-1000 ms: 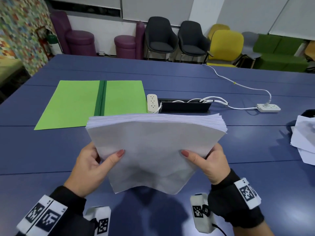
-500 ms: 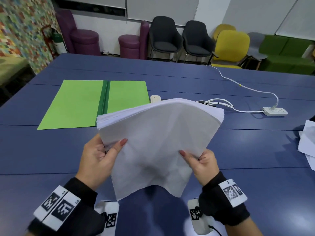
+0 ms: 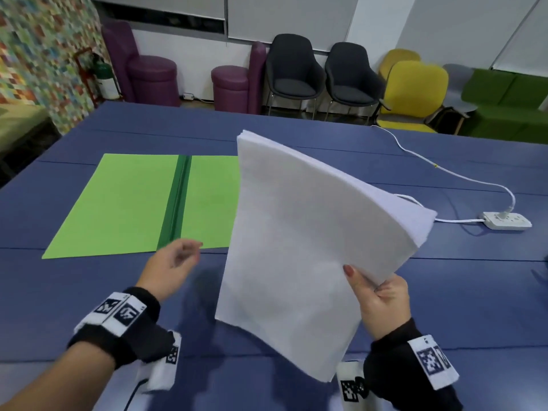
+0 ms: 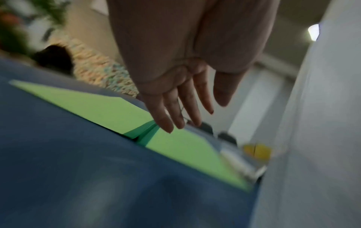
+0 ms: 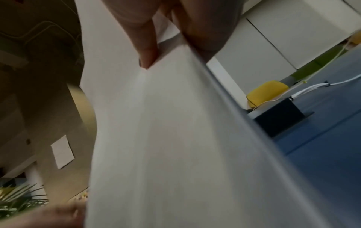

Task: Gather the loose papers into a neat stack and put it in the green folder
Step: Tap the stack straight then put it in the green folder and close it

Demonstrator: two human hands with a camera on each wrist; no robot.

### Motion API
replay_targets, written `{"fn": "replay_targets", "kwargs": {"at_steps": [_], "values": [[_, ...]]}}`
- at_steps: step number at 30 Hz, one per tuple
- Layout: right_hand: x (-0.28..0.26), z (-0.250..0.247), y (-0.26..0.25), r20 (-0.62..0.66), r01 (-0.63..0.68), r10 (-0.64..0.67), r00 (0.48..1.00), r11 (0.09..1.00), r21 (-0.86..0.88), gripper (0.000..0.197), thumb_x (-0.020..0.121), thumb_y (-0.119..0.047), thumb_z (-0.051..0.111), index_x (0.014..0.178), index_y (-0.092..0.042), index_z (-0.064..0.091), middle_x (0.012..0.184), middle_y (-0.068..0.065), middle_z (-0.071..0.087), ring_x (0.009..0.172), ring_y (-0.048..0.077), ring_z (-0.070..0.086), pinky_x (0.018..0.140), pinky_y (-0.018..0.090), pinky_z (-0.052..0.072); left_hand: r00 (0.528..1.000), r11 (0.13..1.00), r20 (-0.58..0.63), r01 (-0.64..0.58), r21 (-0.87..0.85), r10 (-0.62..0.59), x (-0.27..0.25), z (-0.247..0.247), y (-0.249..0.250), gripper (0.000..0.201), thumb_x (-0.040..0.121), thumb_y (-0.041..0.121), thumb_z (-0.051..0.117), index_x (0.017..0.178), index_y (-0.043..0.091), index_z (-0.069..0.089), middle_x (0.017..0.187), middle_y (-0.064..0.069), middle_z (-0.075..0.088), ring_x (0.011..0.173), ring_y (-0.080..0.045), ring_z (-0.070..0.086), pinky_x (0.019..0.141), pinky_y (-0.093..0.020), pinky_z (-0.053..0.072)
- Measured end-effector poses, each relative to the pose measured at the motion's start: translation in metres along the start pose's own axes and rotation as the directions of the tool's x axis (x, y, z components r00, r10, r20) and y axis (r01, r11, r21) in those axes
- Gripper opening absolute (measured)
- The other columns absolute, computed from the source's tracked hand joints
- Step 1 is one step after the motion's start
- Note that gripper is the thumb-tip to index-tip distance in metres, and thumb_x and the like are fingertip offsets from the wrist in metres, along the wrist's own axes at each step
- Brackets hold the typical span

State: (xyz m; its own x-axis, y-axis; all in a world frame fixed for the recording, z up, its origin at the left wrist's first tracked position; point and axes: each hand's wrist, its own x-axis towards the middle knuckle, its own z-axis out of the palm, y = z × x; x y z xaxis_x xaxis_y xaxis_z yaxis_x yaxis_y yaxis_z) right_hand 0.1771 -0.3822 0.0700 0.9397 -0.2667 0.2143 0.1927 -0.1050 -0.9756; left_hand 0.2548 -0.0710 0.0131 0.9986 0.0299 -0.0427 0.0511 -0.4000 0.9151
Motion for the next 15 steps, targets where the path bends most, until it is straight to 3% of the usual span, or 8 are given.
{"fn": "replay_targets", "kwargs": {"at_steps": [3, 6, 8, 10, 12, 15], "values": [[0.024, 0.005, 0.009, -0.009, 0.014, -0.014, 1.000, 0.999, -0.044, 0.047, 0.081, 0.006, 0.060, 0.064, -0.035, 0.075, 0.064, -0.025, 0.071, 0.067, -0.009, 0.067, 0.061, 0.007, 0.051, 0.984, 0.877, 0.173, -0.053, 0.477, -0.034, 0.036, 0.018, -0.039, 0.041, 0.087, 0.013, 0.057, 0.127, 0.010, 0.050, 0.134, -0.012, 0.054, 0.126, -0.028, 0.048, 0.104, -0.031, 0.035], [0.045, 0.010, 0.014, -0.047, 0.010, -0.011, 0.999, 1.000, -0.015, 0.041, 0.081, 0.010, 0.059, 0.065, -0.027, 0.070, 0.059, -0.026, 0.069, 0.063, -0.011, 0.065, 0.058, 0.005, 0.049, 0.968, 0.713, 0.209, -0.046, 0.699, -0.142, 0.070, 0.033, -0.051, 0.065, 0.092, 0.031, 0.047, 0.147, 0.017, 0.016, 0.158, -0.008, 0.014, 0.145, -0.028, 0.012, 0.114, -0.043, 0.023], [0.056, 0.013, 0.017, -0.070, 0.012, -0.012, 0.997, 1.000, -0.008, 0.039, 0.081, 0.011, 0.058, 0.069, -0.025, 0.068, 0.058, -0.026, 0.069, 0.063, -0.012, 0.065, 0.058, 0.003, 0.048, 0.952, 0.584, 0.198, -0.024, 0.812, -0.235, 0.088, 0.041, -0.053, 0.071, 0.093, 0.047, 0.036, 0.148, 0.023, -0.001, 0.160, -0.002, -0.003, 0.146, -0.027, 0.000, 0.113, -0.049, 0.019], [0.063, 0.014, 0.022, -0.078, 0.001, -0.001, 0.997, 1.000, -0.002, 0.041, 0.080, 0.010, 0.058, 0.064, -0.025, 0.071, 0.061, -0.025, 0.070, 0.065, -0.011, 0.066, 0.059, 0.004, 0.049, 0.931, 0.478, 0.191, -0.020, 0.878, -0.311, 0.098, 0.048, -0.053, 0.071, 0.092, 0.055, 0.025, 0.147, 0.024, -0.008, 0.159, 0.001, -0.012, 0.146, -0.027, -0.004, 0.113, -0.051, 0.016], [0.067, 0.014, 0.025, -0.090, -0.018, 0.018, 0.996, 1.000, 0.000, 0.042, 0.081, 0.008, 0.059, 0.059, -0.025, 0.074, 0.063, -0.021, 0.072, 0.067, -0.006, 0.067, 0.062, 0.010, 0.053, 0.922, 0.445, 0.197, -0.030, 0.895, -0.335, 0.098, 0.050, -0.052, 0.071, 0.092, 0.056, 0.021, 0.147, 0.024, -0.009, 0.159, 0.001, -0.014, 0.146, -0.027, -0.005, 0.114, -0.052, 0.015], [0.065, 0.014, 0.028, -0.093, -0.052, 0.053, 0.994, 0.999, 0.017, 0.038, 0.082, 0.001, 0.061, 0.066, -0.031, 0.076, 0.069, -0.018, 0.074, 0.074, 0.005, 0.069, 0.071, 0.023, 0.057, 0.913, 0.422, 0.232, -0.074, 0.903, -0.337, 0.078, 0.044, -0.054, 0.068, 0.093, 0.054, 0.020, 0.147, 0.025, -0.009, 0.159, 0.000, -0.014, 0.146, -0.027, -0.005, 0.114, -0.051, 0.014]]}}
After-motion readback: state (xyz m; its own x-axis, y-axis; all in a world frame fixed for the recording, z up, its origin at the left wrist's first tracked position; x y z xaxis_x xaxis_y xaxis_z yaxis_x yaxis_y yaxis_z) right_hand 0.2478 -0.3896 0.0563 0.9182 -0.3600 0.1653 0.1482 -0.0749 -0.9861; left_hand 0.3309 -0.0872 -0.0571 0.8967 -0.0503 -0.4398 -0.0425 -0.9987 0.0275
